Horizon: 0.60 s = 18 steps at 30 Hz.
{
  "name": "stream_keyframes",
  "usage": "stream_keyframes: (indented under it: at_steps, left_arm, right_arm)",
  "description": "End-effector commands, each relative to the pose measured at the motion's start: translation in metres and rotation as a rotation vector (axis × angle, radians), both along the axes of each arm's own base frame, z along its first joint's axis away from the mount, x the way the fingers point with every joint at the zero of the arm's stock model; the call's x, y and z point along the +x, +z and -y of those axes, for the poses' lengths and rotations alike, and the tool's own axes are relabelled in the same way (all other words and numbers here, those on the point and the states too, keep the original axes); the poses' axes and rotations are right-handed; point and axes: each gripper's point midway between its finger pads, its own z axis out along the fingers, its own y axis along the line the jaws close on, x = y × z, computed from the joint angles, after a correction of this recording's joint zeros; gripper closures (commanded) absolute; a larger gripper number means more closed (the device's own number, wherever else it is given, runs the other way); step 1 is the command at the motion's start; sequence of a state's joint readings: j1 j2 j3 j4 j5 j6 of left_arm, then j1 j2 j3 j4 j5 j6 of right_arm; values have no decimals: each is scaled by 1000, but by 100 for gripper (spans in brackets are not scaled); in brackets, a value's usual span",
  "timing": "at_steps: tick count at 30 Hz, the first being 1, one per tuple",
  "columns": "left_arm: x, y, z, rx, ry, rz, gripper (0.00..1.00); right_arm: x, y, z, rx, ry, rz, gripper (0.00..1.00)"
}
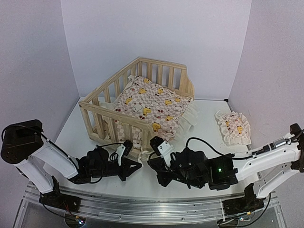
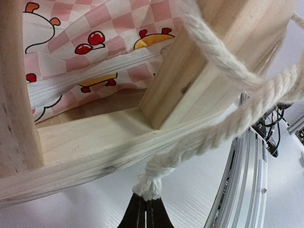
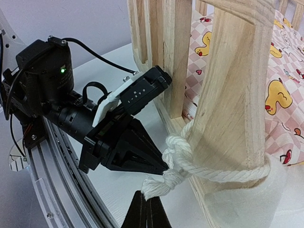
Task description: Set up the pet bed
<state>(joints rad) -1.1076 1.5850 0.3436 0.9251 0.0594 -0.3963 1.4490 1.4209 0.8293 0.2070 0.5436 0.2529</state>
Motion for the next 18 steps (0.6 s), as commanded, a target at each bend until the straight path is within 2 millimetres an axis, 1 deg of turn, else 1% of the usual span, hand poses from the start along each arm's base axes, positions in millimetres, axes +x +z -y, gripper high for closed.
stream_keyframes:
  at_steps: [1,3,5,7,9,10,11,13,15,18]
  left_arm:
    - [10,33,9,-80,32,-17,100]
    - [12,31,4,-37,54,-54,100]
    - [13,27,-2,36,64,-103,100]
    - [18,23,-14,101,85,-164,100]
    - [27,17,-32,147,121,-222,100]
    - [33,15,-41,159,143,-240,100]
    - [34,12,-49,177,149,-258,100]
    - [39,16,-61,193,170,-249,100]
    - [42,19,-69,207,184,-224,100]
    - [43,25,-75,212,196,-195,100]
  right_arm:
    - [1,19,10,32,-24,-1,100]
    - [-2,24,12,6,-1,0,100]
    - [-8,36,13,-4,43,1,100]
    - [-8,47,17,-8,61,-11,100]
    - [3,57,24,-20,23,-27,100]
    - [11,59,30,-37,-5,-37,100]
    - [16,66,32,-38,-22,-38,100]
    - [26,72,39,-62,-46,-37,100]
    - [34,79,44,-70,-68,-37,100]
    - [43,84,56,-81,-106,-45,100]
